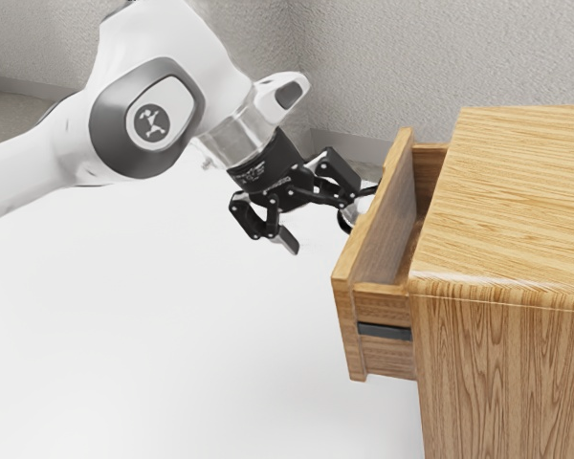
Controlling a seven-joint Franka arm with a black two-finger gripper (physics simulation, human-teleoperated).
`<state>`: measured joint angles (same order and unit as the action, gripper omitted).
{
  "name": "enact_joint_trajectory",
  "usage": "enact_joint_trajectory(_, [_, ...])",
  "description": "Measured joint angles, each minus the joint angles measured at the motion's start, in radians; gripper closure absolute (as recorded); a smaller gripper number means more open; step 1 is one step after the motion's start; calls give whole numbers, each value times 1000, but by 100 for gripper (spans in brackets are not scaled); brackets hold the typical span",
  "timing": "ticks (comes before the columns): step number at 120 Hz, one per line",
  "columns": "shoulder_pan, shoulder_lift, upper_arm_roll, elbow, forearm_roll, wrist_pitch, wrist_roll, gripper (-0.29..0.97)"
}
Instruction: Pull the drawer handle with one arm to open the drawer
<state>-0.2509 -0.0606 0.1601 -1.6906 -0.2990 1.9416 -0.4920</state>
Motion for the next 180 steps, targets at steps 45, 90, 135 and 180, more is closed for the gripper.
enact_joint_trajectory(45, [-7, -63, 60, -71, 0, 20, 3, 0])
enact_joint_trajectory(90, [-12, -125, 130, -135, 0, 22, 6, 0])
enact_joint_trajectory(135, [-19, -188, 188, -192, 2, 21, 8, 0])
enact_joint_trajectory(180, [-16, -264, 242, -246, 15, 12, 9, 0])
